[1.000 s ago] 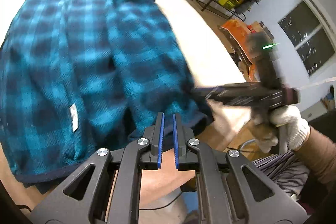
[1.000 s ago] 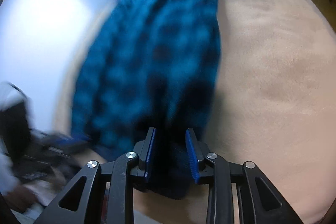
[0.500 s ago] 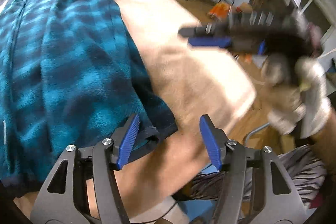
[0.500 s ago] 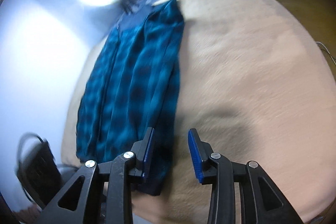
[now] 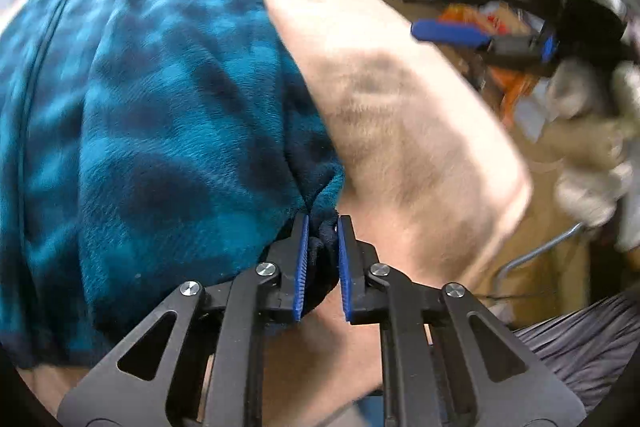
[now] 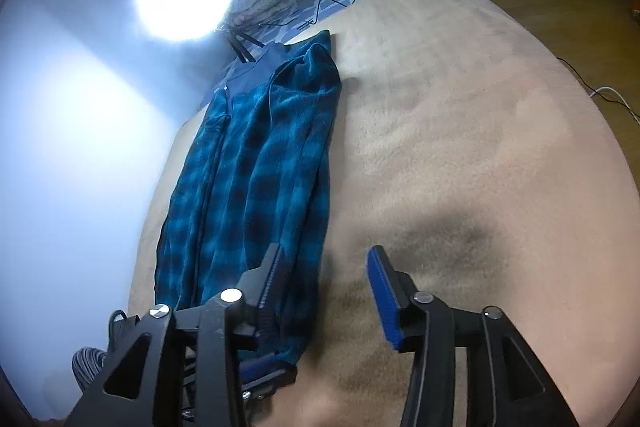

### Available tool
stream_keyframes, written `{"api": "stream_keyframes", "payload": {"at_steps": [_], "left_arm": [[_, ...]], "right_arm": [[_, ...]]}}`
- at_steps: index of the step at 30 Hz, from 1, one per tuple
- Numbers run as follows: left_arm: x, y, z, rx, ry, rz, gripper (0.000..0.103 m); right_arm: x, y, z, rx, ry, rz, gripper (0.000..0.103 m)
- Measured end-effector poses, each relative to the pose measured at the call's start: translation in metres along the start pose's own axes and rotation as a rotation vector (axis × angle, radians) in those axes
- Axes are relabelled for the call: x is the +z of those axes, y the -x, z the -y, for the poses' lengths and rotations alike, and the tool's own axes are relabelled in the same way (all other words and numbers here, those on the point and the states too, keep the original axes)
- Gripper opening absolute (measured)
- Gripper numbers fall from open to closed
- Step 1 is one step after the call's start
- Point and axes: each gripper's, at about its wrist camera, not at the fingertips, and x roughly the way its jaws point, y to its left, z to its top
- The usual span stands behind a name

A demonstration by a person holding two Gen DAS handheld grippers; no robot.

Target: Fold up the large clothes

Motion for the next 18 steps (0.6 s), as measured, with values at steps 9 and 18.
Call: {"api": "stream_keyframes", "payload": {"at_steps": [9,18], "left_arm": [[-0.002,0.034,0.000,-0.065,0.051,0.059,0.011],[-0.006,0.043,-0.012,-0.088,0.092,0.054,0.010]], "right_arm": [[0.061,-0.066,-0.005,0.032,-0.035,-0.020,0.067],[0.109,-0.151,0.014,0.048,-0.130,-0.062,0.059]]}}
